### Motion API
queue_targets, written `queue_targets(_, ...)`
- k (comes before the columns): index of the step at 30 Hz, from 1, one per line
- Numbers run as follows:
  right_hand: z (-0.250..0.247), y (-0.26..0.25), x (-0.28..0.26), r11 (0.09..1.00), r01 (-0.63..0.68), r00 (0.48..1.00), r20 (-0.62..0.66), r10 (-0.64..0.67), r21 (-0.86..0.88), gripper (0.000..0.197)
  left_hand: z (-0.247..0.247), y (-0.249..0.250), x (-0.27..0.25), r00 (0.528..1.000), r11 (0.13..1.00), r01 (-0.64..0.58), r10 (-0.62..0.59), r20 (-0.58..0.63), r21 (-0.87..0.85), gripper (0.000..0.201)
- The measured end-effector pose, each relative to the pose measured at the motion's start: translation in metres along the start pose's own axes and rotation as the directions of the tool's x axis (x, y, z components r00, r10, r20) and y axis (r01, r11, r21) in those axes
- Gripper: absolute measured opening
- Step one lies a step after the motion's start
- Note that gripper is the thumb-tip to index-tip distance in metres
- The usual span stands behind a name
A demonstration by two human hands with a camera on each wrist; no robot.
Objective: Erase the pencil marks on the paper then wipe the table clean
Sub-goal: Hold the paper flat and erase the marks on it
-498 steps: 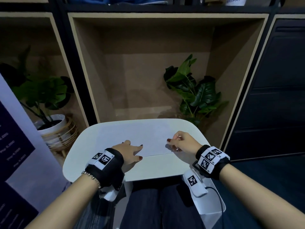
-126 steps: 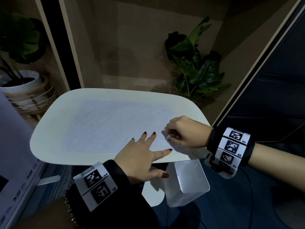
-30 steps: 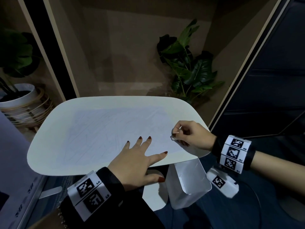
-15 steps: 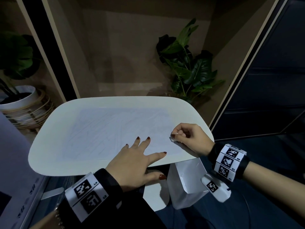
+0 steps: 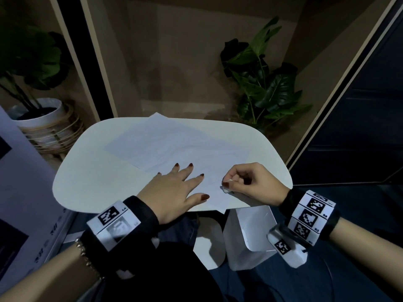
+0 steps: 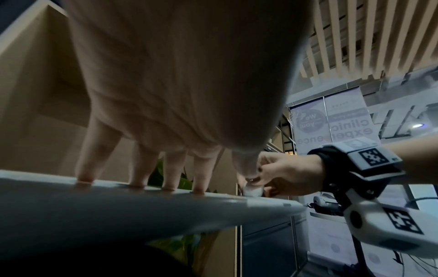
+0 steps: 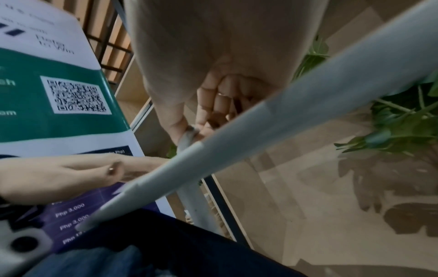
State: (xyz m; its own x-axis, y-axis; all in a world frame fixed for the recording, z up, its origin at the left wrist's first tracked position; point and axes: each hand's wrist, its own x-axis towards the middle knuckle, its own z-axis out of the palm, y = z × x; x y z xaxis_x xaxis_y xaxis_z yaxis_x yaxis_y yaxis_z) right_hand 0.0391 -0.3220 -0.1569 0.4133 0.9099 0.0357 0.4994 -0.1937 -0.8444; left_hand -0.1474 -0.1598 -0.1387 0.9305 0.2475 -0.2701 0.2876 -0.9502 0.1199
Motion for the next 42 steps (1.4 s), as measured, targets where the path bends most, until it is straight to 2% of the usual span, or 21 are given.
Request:
queue_targets(4,0.018,0.002,-0.007,1.0,0.023,0.99,-0.138,-0.02,0.017,0.007,0.006,0.001,0.003,0.998,0.998,0.01,-0.006,-0.062,0.062,0.053)
queue_targets(9,0.031,-0.005,-0.011,0.997,0.077,0.992,-0.097,-0.075,0.013,0.006,0.008,0.001,0.007,0.994,0.993,0.025,-0.012,-0.112,0.116,0.051)
queue_targets(13,0.03,-0.005,-0.008,0.997,0.078,0.979,-0.192,-0.073,0.017,0.008,0.01,0.003,0.006,0.994,0.988,0.042,-0.026,-0.107,0.15,0.051)
queue_targets(15,0.03,-0.007,-0.008,0.997,0.075,0.985,-0.156,-0.076,-0.011,0.015,0.01,0.003,0.005,0.994,0.988,0.05,-0.034,-0.103,0.149,0.051)
queue_targets(18,0.033,-0.01,-0.01,0.997,0.074,0.995,-0.073,-0.073,0.001,0.006,0.01,0.004,0.004,0.995,0.987,0.048,-0.033,-0.097,0.151,0.052)
queue_targets(22,0.031,-0.008,-0.009,0.996,0.067,0.983,-0.169,-0.074,-0.051,0.006,0.01,0.004,0.003,0.994,0.985,0.046,-0.029,-0.106,0.164,0.052)
queue_targets(27,0.038,-0.016,-0.014,0.978,0.12,0.985,-0.101,-0.139,-0.171,0.006,0.011,0.003,0.003,0.994,0.988,0.052,-0.037,-0.105,0.143,0.052)
queue_targets(32,0.029,-0.015,-0.009,0.947,0.095,0.965,-0.204,-0.164,-0.308,0.006,0.016,0.007,0.005,0.989,0.98,0.079,-0.054,-0.138,0.183,0.053)
queue_targets(38,0.035,-0.019,-0.014,0.943,0.148,0.972,-0.132,-0.194,-0.296,0.005,0.014,0.01,0.005,0.987,0.983,0.088,-0.065,-0.144,0.159,0.053)
queue_targets(42,0.028,-0.012,-0.008,0.944,0.095,0.968,-0.19,-0.161,-0.317,0.006,0.014,0.008,0.004,0.987,0.988,0.076,-0.056,-0.154,0.132,0.051)
